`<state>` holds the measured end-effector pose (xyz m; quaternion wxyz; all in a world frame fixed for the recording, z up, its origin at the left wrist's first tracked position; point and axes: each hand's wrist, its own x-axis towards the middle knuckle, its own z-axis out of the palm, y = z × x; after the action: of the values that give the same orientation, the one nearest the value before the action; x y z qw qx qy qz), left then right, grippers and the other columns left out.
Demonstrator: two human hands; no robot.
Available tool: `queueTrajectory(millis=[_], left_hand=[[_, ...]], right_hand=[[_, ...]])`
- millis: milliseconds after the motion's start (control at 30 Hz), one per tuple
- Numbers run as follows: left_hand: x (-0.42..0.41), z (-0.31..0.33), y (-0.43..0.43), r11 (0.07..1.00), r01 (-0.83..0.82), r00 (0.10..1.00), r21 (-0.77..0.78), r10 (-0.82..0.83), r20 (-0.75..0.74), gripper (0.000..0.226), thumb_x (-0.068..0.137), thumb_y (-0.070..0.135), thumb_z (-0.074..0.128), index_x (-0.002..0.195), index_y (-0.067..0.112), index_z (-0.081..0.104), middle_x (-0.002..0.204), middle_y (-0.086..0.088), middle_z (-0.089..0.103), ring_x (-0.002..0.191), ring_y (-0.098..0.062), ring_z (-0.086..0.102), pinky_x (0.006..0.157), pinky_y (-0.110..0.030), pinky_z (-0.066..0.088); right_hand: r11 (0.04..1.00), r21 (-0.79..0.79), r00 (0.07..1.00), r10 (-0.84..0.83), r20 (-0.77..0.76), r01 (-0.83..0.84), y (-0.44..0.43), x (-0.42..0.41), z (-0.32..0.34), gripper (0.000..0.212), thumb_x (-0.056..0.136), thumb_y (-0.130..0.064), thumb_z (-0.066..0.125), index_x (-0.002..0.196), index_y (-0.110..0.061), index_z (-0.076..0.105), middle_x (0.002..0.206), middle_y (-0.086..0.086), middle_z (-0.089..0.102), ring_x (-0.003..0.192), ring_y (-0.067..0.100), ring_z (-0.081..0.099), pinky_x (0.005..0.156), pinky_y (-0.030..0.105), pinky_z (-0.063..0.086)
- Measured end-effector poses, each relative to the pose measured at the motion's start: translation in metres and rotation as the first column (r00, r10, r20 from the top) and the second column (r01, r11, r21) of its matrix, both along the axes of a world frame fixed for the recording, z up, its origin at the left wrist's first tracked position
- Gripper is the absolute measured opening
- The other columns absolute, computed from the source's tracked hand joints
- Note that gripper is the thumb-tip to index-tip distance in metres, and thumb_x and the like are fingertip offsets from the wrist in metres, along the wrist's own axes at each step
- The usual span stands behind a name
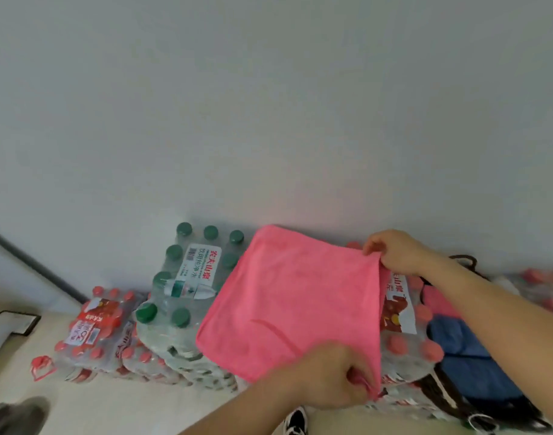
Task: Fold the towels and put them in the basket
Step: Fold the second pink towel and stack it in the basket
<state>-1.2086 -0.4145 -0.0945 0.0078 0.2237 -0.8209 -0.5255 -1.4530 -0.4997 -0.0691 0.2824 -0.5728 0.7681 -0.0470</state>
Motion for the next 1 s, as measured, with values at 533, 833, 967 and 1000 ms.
queueTrajectory(millis=[533, 833, 967, 1000], left_hand=[[-0.071, -0.008, 0.002, 0.999, 0.032, 0.998, -0.012, -0.031, 0.059, 0.011, 0.086, 0.023, 0.061, 0.092, 0.026, 0.070, 0.087, 0.016, 0.067, 0.073, 0.003, 0.054, 0.074, -0.015, 0.044], [0.009, -0.027, -0.142, 0.481, -0.708, 0.562, -0.518, 0.827, 0.000, 0.028, 0.082, 0.016, 0.064, 0.110, 0.020, 0.064, 0.097, 0.000, 0.050, 0.086, -0.024, 0.055, 0.074, -0.030, 0.039], [0.021, -0.041, -0.149, 0.436, -0.760, 0.461, -0.483, 0.884, 0.072, 0.042, 0.083, 0.028, 0.066, 0.122, 0.015, 0.055, 0.112, -0.013, 0.054, 0.099, -0.029, 0.054, 0.083, -0.038, 0.042], [0.022, -0.041, -0.149, 0.423, -0.777, 0.441, -0.467, 0.894, 0.077, 0.044, 0.083, 0.030, 0.066, 0.123, 0.014, 0.054, 0.112, -0.012, 0.056, 0.100, -0.029, 0.054, 0.085, -0.039, 0.043]], right_hand=[[0.934, 0.186, 0.762, -0.357, 0.540, 0.305, 0.018, -0.070, -0.022, 0.031, 0.088, 0.014, 0.047, 0.100, -0.006, 0.068, 0.085, 0.011, 0.066, 0.067, 0.014, 0.059, 0.055, 0.020, 0.049], [0.927, 0.119, 0.796, -0.366, 0.481, 0.355, 0.018, -0.068, -0.029, 0.014, 0.089, -0.023, 0.067, 0.089, -0.011, 0.074, 0.061, 0.002, 0.063, 0.046, 0.003, 0.052, 0.046, 0.021, 0.038], [0.933, 0.060, 0.818, -0.342, 0.462, 0.356, 0.016, -0.065, -0.034, 0.007, 0.086, -0.011, 0.068, 0.088, -0.010, 0.074, 0.072, 0.008, 0.067, 0.057, 0.009, 0.057, 0.046, 0.019, 0.044], [0.935, 0.034, 0.828, -0.331, 0.453, 0.354, 0.017, -0.065, -0.036, 0.007, 0.086, -0.009, 0.068, 0.087, -0.010, 0.074, 0.074, 0.006, 0.068, 0.059, 0.009, 0.057, 0.046, 0.017, 0.045]])
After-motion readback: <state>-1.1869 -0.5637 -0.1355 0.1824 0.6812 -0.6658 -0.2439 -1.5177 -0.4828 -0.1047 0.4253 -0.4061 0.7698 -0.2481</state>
